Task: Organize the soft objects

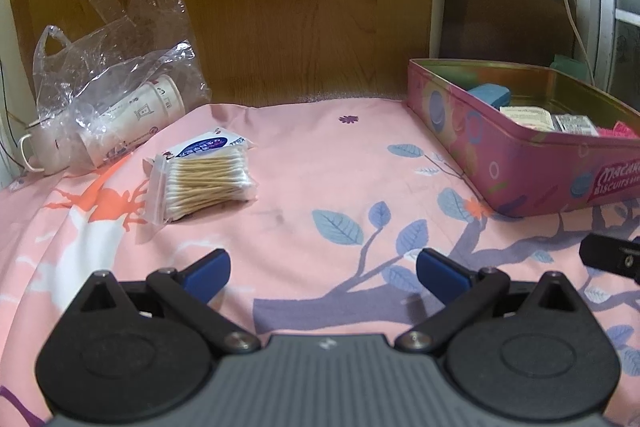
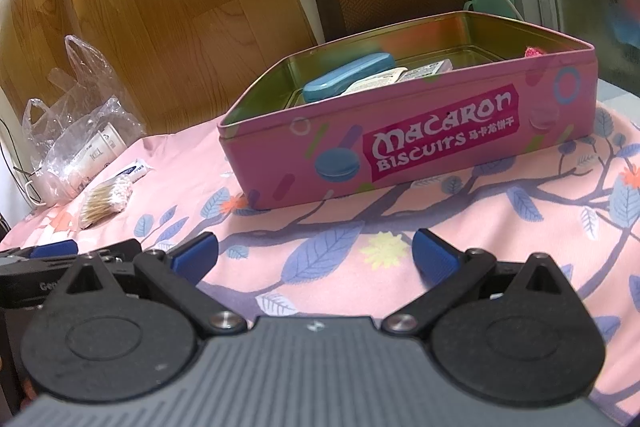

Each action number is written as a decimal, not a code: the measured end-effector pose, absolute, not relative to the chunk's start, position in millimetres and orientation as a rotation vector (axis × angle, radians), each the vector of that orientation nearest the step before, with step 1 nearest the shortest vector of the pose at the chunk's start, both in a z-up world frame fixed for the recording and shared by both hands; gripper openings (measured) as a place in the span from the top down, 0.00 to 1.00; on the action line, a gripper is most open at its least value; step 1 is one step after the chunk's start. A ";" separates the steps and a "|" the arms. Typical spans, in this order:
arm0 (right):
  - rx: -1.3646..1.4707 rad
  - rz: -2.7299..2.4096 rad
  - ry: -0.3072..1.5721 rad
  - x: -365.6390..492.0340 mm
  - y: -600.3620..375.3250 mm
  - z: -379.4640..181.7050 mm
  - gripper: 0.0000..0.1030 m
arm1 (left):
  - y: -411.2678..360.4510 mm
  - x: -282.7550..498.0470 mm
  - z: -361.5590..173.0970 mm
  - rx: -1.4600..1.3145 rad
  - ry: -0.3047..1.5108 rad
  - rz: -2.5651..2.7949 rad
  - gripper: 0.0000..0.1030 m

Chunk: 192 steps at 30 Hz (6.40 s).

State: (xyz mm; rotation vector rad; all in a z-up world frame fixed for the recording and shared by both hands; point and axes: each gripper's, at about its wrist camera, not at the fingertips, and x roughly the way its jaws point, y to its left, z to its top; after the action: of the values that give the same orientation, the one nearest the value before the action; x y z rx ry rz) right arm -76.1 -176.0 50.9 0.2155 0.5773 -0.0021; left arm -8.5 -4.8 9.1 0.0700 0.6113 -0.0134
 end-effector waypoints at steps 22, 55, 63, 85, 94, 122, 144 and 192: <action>0.050 0.451 0.687 81.1 32.0 42.1 0.04 | 173.7 -31.1 12.7 -0.376 0.421 0.449 0.00; -0.046 0.244 0.604 -149.9 -184.9 42.7 0.23 | -40.7 -27.7 31.2 -0.232 0.815 -0.589 0.40; -0.062 0.271 0.492 -144.6 -198.3 59.4 0.32 | -85.3 -31.0 19.7 -0.181 0.910 -0.684 0.49; 0.028 0.232 0.311 -33.1 -208.1 84.6 0.17 | -34.5 47.4 69.4 -0.224 0.578 -0.376 0.08; -0.063 0.527 0.473 20.7 -68.5 81.2 0.17 | 127.6 26.6 21.8 -0.251 0.555 0.307 0.09; -0.181 0.463 0.788 139.9 41.2 27.2 0.94 | 200.2 5.3 2.7 -0.546 0.466 0.424 0.07; -0.327 0.716 0.734 215.7 70.1 8.7 0.01 | 179.3 12.3 8.3 -0.421 0.470 0.413 0.03; -0.120 0.332 0.421 -163.0 -193.1 59.4 0.53 | -78.5 -28.9 25.5 -0.138 0.757 -0.592 0.30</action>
State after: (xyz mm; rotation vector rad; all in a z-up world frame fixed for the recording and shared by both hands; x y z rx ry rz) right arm -163.0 -193.1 59.4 -0.1199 0.4213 0.3322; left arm -28.9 -78.5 25.5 -0.1377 0.7572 -0.5916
